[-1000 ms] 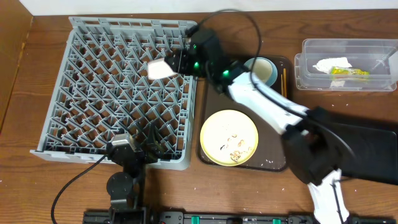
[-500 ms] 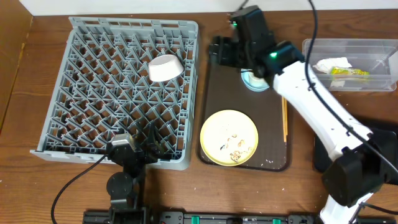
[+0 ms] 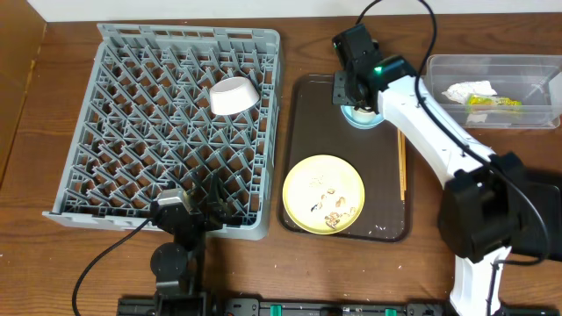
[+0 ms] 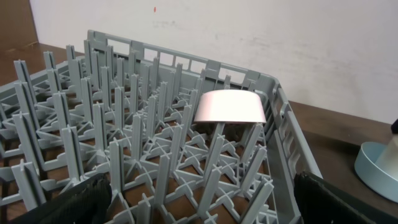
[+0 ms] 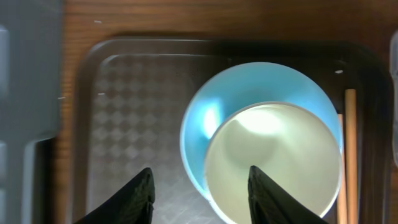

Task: Sort waste into correct bins and load items into the dishwasher
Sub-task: 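Return the right gripper to the tray and grasp the white cup, then carry the white cup to the rack and set it down inverted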

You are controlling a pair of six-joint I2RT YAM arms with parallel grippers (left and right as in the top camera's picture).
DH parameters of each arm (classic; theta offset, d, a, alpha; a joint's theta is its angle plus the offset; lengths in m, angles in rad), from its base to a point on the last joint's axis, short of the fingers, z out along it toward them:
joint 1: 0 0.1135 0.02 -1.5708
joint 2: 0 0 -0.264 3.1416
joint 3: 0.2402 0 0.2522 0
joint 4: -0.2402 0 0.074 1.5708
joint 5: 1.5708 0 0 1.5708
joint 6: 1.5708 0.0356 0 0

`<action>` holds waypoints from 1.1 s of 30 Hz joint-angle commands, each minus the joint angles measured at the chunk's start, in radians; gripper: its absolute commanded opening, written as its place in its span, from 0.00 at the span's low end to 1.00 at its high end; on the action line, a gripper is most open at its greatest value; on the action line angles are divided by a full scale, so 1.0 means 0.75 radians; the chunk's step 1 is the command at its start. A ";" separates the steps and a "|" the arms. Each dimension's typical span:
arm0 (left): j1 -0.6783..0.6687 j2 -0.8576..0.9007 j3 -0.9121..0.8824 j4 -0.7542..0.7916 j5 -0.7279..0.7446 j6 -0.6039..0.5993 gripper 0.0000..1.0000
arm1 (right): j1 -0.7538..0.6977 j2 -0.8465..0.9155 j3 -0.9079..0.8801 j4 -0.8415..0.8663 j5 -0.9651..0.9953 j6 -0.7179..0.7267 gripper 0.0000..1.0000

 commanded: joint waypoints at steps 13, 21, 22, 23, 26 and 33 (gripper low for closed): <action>-0.006 -0.009 -0.023 -0.044 0.013 0.018 0.95 | 0.009 0.081 -0.002 -0.011 0.071 -0.018 0.25; -0.006 -0.009 -0.023 -0.045 0.013 0.018 0.95 | 0.019 0.081 -0.002 -0.044 0.065 -0.018 0.01; -0.006 -0.009 -0.023 -0.045 0.013 0.018 0.95 | 0.026 0.081 -0.001 -0.039 0.060 -0.017 0.01; -0.006 -0.009 -0.023 -0.045 0.013 0.018 0.95 | 0.032 0.081 0.000 -0.032 0.054 -0.013 0.01; -0.006 -0.009 -0.023 -0.044 0.013 0.018 0.95 | 0.037 0.076 0.029 -0.013 -0.009 -0.014 0.01; -0.006 -0.009 -0.023 -0.045 0.013 0.018 0.95 | 0.039 -0.022 0.192 -0.050 -0.209 -0.047 0.01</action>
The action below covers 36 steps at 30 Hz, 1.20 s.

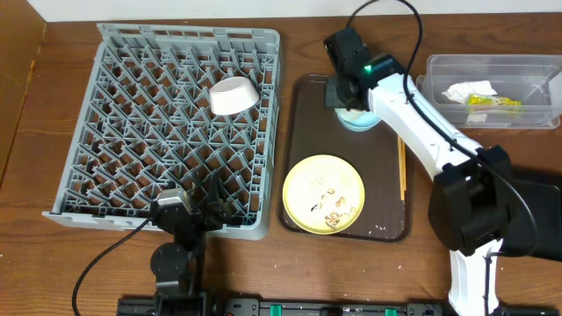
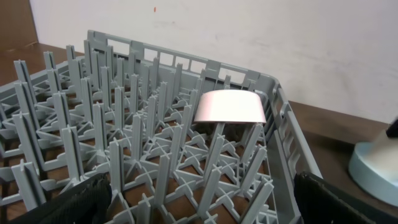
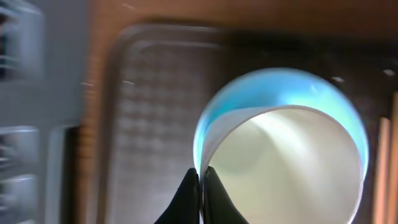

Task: Sort waste into correct bins and load items into the dishwasher
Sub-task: 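Carry the white cup to the rack and set it down inverted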

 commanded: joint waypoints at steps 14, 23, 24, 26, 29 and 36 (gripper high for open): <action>-0.006 -0.008 -0.023 -0.045 0.013 0.018 0.95 | 0.112 -0.161 0.109 0.469 -0.807 0.055 0.01; -0.006 -0.008 -0.023 -0.045 0.013 0.018 0.95 | 0.314 0.013 0.108 1.015 -0.817 0.398 0.01; -0.006 -0.008 -0.023 -0.045 0.013 0.018 0.95 | 0.333 0.054 0.108 1.101 -0.838 0.472 0.01; -0.006 -0.008 -0.023 -0.044 0.013 0.018 0.95 | 0.364 0.124 0.108 1.249 -0.897 0.591 0.01; -0.006 -0.008 -0.023 -0.045 0.013 0.018 0.95 | 0.399 0.216 0.108 1.421 -0.976 0.747 0.01; -0.006 -0.008 -0.023 -0.045 0.013 0.018 0.95 | 0.406 0.305 0.107 1.389 -1.020 0.900 0.01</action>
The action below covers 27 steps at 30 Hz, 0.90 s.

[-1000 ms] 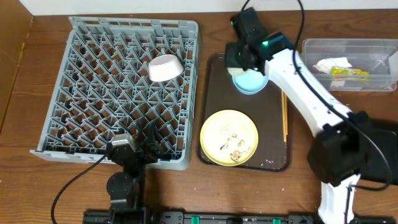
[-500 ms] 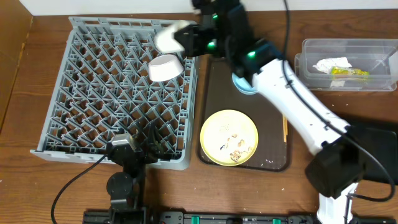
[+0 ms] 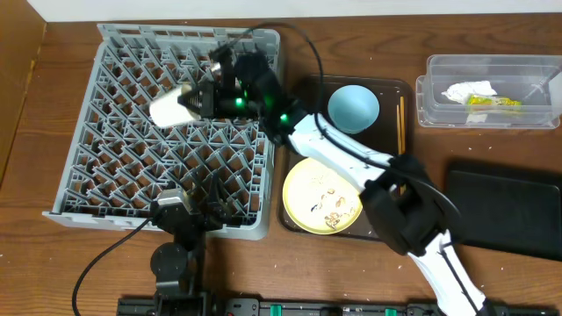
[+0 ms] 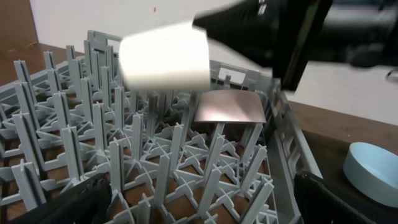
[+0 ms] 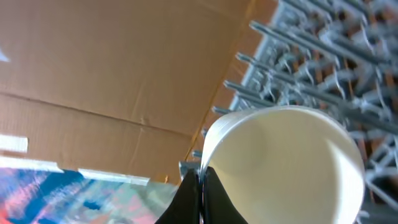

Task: Sort waste into correct bins and load items into the dishwasher
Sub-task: 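Carry the white cup to the rack and set it down inverted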

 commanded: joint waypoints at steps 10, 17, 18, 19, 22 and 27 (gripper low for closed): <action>-0.006 -0.008 -0.023 -0.044 0.013 0.018 0.95 | -0.033 0.001 0.003 -0.299 0.005 0.169 0.01; -0.006 -0.008 -0.023 -0.044 0.013 0.018 0.95 | -0.055 0.001 0.002 -0.438 0.012 0.165 0.01; -0.006 -0.008 -0.023 -0.044 0.013 0.018 0.95 | -0.061 0.001 0.002 -0.460 0.017 0.155 0.01; -0.006 -0.008 -0.023 -0.044 0.013 0.018 0.95 | -0.069 0.001 0.002 -0.480 0.018 0.142 0.01; -0.006 -0.008 -0.023 -0.044 0.013 0.018 0.95 | -0.095 0.001 0.002 -0.518 0.010 0.112 0.01; -0.006 -0.008 -0.023 -0.044 0.013 0.018 0.95 | -0.116 0.001 0.002 -0.521 -0.009 0.057 0.02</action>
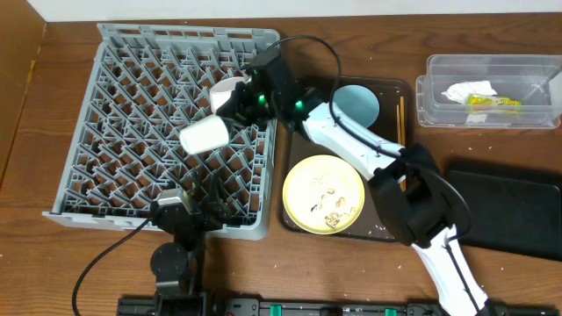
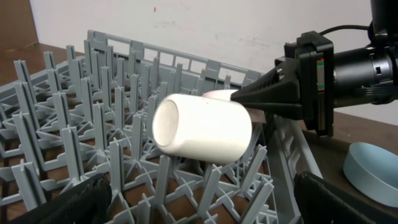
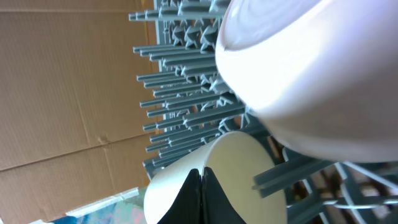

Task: Sort waste into correct bins and load items into the dishwasher
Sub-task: 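Carry the white cup to the rack and set it down inverted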

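Observation:
A white cup (image 1: 204,134) hangs on its side just above the pegs of the grey dish rack (image 1: 105,53). My right gripper (image 1: 226,121) is shut on its rim. In the left wrist view the cup (image 2: 202,127) shows its base end, with the right gripper (image 2: 273,93) behind it. The right wrist view has the cup (image 3: 211,180) pinched at the right gripper (image 3: 202,171), close under a white bowl (image 3: 311,74). That bowl (image 1: 230,90) rests upside down in the rack. My left gripper (image 1: 189,211) stands open at the rack's front edge, holding nothing.
A dark tray (image 1: 299,158) right of the rack carries a blue bowl (image 1: 356,103), a yellow plate (image 1: 323,194) with food scraps and chopsticks (image 1: 402,149). A clear bin (image 1: 527,66) with wrappers stands at the far right.
The right gripper has moved the cup from over the rack's far left part toward the middle and lower, beside the white bowl. The left gripper has not moved.
My right gripper was open over the white cup standing in the blue bowl on the tray. Then it was shut on the cup's rim. Then it held the cup sideways over the rack, leaving the blue bowl behind, and now holds it low by the white bowl.

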You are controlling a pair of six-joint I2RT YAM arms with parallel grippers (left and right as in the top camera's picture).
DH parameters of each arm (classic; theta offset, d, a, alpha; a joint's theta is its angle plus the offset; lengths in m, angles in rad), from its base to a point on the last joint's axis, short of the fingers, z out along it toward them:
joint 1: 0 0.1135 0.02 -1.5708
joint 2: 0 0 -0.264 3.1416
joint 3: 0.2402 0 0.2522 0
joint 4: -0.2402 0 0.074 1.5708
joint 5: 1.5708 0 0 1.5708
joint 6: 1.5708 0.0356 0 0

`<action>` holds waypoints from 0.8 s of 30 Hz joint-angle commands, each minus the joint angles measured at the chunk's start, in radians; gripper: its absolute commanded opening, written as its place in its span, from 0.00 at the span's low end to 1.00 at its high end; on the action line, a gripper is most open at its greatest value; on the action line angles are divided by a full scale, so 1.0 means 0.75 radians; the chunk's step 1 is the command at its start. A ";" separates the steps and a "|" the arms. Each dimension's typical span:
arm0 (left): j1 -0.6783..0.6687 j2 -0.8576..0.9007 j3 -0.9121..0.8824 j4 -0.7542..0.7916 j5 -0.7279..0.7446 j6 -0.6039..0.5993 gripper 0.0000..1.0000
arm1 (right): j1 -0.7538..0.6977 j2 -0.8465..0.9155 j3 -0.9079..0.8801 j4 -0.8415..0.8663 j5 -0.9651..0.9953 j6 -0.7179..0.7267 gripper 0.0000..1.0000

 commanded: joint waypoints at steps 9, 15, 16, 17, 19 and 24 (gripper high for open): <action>-0.006 -0.009 -0.023 -0.045 0.013 0.018 0.95 | -0.029 -0.011 -0.006 0.002 -0.017 -0.186 0.13; -0.006 -0.009 -0.023 -0.044 0.013 0.018 0.95 | -0.072 -0.120 -0.006 -0.080 -0.017 -0.322 0.17; -0.006 -0.009 -0.023 -0.044 0.013 0.018 0.95 | -0.079 -0.152 -0.006 -0.107 -0.013 -0.365 0.17; -0.006 -0.009 -0.023 -0.044 0.013 0.018 0.95 | -0.085 -0.182 -0.006 -0.132 -0.010 -0.406 0.18; -0.006 -0.009 -0.023 -0.044 0.013 0.018 0.95 | -0.098 -0.257 -0.007 -0.210 0.018 -0.512 0.23; -0.006 -0.009 -0.023 -0.045 0.013 0.018 0.95 | -0.158 -0.453 -0.006 -0.627 0.400 -0.762 0.59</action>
